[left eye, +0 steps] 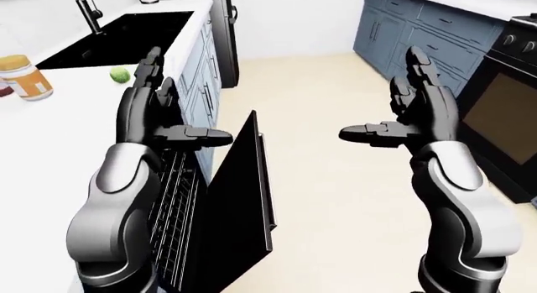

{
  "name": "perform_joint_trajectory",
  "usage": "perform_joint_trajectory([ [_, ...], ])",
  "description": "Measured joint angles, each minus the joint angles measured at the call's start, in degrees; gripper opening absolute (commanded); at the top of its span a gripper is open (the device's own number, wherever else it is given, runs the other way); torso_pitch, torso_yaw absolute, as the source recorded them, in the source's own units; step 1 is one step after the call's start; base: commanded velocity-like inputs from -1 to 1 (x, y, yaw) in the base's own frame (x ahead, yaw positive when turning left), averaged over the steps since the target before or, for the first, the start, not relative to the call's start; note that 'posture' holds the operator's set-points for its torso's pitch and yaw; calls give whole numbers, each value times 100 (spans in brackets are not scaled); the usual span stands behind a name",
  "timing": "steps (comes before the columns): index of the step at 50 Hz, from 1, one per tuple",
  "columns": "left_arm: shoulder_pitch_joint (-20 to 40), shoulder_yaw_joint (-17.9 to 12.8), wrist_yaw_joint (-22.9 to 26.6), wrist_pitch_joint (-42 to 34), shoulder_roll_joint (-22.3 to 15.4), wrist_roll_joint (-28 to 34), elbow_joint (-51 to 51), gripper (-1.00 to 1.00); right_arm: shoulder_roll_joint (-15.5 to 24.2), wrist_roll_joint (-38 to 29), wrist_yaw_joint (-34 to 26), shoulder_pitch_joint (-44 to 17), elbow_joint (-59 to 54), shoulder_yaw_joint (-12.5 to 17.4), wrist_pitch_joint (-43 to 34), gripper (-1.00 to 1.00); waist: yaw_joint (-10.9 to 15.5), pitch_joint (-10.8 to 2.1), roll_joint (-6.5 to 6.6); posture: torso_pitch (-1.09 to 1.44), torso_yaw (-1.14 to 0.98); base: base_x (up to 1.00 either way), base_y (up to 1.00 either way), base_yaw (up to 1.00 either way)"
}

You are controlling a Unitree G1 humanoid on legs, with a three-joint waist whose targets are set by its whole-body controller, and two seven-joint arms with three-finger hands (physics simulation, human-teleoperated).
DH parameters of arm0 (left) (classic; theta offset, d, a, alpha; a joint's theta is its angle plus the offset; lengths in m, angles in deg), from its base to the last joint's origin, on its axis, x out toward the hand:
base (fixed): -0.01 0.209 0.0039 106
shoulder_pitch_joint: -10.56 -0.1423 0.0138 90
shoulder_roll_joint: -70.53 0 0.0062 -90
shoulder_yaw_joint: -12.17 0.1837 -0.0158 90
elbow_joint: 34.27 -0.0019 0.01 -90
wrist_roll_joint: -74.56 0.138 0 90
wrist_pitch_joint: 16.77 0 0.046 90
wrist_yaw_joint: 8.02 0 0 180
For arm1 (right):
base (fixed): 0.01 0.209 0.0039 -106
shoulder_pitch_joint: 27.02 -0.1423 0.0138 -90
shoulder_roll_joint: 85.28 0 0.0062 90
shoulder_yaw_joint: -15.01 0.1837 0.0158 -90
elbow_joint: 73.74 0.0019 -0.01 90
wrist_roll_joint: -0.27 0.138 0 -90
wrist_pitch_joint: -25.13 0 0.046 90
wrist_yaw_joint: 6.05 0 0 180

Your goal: Close the dishwasher door

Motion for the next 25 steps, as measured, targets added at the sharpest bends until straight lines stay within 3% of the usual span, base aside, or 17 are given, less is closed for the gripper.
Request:
perform_joint_trajectory([
  [3, 40, -22, 2, 57, -27, -3, 22, 100, 2, -2, -7, -34, 8, -9, 22, 100, -81, -54, 232, 0, 0, 3, 0, 0],
  [9, -78, -76, -39, -26, -27, 29, -121, 100, -65, 26, -49, 64, -138, -107, -12, 100, 6, -25, -139, 0, 0, 0, 0, 0],
  [11, -92, -61, -46, -58, -15, 29, -107, 100, -66, 24, -45, 61, -100, -98, -45, 100, 28, -25, -185, 0, 0, 0, 0, 0],
  [25, -81, 93, 56, 56, -4, 128, -66, 100, -55, -63, -30, 58, -77, -62, -25, 100, 48, -101, -120, 0, 0, 0, 0, 0],
])
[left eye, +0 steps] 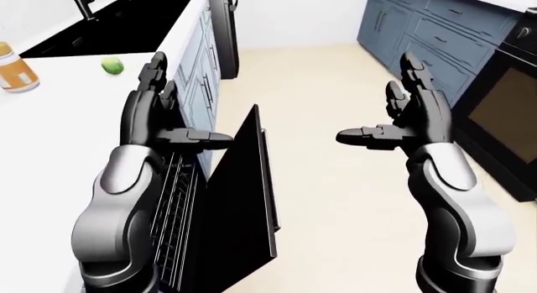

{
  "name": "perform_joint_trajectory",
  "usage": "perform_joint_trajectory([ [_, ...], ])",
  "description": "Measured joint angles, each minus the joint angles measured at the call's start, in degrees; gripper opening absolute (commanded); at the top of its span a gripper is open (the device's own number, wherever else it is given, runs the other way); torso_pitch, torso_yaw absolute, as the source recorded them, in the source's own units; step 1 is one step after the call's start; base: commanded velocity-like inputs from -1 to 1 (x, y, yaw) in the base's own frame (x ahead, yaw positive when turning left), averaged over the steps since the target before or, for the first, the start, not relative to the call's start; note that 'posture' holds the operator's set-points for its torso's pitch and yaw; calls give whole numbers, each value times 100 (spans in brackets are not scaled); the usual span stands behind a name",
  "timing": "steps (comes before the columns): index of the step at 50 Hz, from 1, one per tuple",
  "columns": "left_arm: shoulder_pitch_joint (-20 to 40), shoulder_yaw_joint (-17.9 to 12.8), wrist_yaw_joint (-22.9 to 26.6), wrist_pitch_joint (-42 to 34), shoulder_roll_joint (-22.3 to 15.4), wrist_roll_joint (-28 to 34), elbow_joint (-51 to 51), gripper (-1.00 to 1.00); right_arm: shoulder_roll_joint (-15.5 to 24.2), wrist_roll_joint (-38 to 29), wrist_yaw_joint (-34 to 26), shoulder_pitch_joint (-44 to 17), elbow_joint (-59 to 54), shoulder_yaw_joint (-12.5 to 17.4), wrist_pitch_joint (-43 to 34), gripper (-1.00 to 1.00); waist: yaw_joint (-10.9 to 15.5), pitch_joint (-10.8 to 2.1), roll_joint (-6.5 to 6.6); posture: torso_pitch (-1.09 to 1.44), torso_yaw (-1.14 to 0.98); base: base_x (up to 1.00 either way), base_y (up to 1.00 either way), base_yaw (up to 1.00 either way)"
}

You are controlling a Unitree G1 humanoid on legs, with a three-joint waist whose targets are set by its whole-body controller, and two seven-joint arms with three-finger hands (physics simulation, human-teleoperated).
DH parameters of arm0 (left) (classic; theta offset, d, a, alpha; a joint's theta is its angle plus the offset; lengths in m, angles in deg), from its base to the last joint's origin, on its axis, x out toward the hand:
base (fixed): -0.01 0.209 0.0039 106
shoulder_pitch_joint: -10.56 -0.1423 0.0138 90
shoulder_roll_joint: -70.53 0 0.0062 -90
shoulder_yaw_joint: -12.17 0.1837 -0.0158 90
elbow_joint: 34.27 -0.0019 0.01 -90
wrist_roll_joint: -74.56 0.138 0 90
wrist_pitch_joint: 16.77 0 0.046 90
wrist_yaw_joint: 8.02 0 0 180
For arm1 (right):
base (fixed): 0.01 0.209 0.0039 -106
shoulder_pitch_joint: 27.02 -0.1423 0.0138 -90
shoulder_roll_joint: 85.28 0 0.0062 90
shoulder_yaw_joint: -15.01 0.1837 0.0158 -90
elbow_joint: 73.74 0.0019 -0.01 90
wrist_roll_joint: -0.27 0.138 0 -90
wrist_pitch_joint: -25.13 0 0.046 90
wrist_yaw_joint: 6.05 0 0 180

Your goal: Close the dishwasher door

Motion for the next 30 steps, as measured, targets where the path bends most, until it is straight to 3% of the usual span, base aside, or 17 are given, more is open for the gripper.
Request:
perform_joint_trajectory([
  [7, 53, -36, 53, -203, 31, 28, -18, 100, -8, -18, -16, -7, -12, -1, 15, 100, -11, 56, 5, 4, 0, 0, 0, 0],
  [30, -2, -36, 120, -203, 53, 126, -178, 100, -67, -107, -74, 48, -101, -69, 124, 100, -7, 720, -15, 27, 0, 0, 0, 0],
])
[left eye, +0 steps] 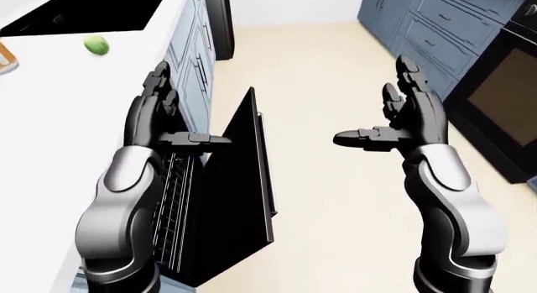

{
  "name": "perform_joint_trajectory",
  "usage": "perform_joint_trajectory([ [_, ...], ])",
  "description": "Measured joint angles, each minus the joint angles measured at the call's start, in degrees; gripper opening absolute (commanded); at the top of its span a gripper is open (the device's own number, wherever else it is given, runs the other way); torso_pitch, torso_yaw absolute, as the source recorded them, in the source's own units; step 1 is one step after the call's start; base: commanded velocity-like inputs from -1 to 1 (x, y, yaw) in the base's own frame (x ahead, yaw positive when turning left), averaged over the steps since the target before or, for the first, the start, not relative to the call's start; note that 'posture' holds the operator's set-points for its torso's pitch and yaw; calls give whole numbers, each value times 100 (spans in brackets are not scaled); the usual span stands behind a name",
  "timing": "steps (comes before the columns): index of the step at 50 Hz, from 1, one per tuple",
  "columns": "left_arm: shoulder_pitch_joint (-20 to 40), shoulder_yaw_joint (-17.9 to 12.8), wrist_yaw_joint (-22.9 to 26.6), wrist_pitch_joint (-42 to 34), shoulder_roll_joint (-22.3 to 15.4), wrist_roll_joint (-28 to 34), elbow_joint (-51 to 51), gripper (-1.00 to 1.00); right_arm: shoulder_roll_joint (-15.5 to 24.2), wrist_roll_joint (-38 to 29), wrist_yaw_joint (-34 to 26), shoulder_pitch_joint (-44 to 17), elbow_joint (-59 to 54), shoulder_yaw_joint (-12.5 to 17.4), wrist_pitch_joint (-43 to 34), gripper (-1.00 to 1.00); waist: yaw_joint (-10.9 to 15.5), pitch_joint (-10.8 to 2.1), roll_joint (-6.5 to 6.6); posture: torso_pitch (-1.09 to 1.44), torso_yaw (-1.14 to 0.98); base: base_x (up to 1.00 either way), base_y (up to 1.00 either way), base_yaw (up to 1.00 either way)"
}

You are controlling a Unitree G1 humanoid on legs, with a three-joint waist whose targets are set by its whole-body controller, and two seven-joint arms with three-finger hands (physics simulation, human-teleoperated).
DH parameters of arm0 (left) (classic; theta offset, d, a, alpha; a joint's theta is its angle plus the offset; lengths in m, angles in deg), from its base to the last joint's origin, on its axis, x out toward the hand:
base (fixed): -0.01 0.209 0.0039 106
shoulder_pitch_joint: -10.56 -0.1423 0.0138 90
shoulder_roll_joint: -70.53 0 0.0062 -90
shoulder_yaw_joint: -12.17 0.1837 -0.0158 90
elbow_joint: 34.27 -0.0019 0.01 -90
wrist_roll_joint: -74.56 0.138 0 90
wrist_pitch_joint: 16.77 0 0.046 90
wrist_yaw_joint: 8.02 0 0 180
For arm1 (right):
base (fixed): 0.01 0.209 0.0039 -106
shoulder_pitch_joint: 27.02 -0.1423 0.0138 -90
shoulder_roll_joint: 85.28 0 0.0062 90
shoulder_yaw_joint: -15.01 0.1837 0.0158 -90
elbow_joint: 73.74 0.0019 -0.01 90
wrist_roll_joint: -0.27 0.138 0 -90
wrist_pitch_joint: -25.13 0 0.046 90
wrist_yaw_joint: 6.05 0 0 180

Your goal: Close the dishwasher door

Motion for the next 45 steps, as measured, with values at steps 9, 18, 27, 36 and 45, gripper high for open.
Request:
perform_joint_trajectory([
  [9, -3, 20, 19, 9, 7, 23, -50, 100, -15, -30, -25, 20, -67, -16, 51, 100, 6, 191, -1, 36, 0, 0, 0, 0],
  [18, -12, 47, 61, 9, 19, 75, -111, 100, -8, -29, -22, -14, -52, 11, 17, 100, 13, 359, 10, 45, 0, 0, 0, 0],
  [27, -30, 48, 94, 5, 25, 124, -136, 100, -7, -25, -16, -13, -30, 3, -17, 100, 15, 496, 7, 54, 0, 0, 0, 0],
  [36, -37, 51, 118, 13, 42, 156, -199, 100, -13, -38, -31, 9, -115, -3, 57, 100, 14, 603, 5, 63, 0, 0, 0, 0],
  [45, -49, 67, 140, 54, 44, 174, -261, 100, -18, -48, -29, -7, -118, -19, 59, 100, 15, 684, 3, 72, 0, 0, 0, 0],
])
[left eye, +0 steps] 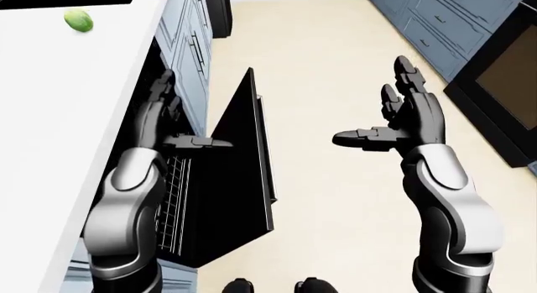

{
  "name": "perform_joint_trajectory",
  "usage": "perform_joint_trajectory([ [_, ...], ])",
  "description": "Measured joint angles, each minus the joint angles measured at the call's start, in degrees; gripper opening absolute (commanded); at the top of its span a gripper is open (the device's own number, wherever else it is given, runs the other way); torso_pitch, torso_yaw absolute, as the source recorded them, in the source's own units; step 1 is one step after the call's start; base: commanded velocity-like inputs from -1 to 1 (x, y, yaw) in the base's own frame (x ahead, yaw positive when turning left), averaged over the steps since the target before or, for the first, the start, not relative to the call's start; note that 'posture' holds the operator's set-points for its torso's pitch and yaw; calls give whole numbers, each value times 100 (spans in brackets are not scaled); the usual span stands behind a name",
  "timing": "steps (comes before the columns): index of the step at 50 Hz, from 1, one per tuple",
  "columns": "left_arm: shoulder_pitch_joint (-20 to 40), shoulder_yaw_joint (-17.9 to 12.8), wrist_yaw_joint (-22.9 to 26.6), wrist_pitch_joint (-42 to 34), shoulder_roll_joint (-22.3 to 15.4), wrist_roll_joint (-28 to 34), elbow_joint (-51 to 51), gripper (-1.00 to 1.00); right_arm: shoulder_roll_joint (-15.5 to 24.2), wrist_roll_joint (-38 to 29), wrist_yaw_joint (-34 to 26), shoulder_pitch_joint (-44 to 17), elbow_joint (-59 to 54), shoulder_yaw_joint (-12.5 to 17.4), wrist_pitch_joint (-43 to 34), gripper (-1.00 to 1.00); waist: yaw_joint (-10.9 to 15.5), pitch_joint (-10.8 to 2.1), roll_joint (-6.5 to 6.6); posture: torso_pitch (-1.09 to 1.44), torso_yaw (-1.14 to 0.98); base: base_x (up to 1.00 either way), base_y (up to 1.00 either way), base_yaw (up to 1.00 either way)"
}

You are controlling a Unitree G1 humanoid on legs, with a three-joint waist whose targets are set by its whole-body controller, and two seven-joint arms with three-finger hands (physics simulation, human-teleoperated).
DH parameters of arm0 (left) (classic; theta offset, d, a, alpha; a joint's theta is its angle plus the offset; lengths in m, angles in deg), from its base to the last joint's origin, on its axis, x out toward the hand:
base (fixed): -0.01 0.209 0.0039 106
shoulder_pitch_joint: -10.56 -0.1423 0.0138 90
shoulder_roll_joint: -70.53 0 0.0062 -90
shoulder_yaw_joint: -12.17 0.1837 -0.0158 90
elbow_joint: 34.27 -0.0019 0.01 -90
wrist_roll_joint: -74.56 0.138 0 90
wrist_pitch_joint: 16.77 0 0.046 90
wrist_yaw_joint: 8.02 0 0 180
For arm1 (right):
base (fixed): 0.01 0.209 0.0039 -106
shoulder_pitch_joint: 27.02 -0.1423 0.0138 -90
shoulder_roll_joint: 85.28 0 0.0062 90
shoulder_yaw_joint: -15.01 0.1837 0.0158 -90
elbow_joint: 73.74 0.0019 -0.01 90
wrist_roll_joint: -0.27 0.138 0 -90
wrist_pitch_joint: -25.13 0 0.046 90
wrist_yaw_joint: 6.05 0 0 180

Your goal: Close the dishwasher door

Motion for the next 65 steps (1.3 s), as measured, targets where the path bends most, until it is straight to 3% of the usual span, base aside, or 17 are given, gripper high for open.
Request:
perform_joint_trajectory([
  [17, 145, 170, -44, -21, 153, 162, -134, 100, 54, -10, 20, -22, 69, 67, -89, 100, 26, 66, -16, 88, 0, 0, 0, 0],
  [28, 1385, 544, 52, 53, 203, 479, -1305, 100, 113, -4, 39, -60, 86, 122, -157, 100, 30, 54, -42, 94, 0, 0, 0, 0],
  [47, 3067, 933, 166, 839, 823, 807, -3807, 100, 139, 102, 97, -74, 122, 176, -216, 100, 36, 52, -128, 94, 0, 0, 0, 0],
  [65, 4257, 836, 12, 1240, 1225, 434, -6284, 100, 160, 119, 105, -75, 110, 146, -201, 100, 19, 73, -191, 94, 0, 0, 0, 0],
])
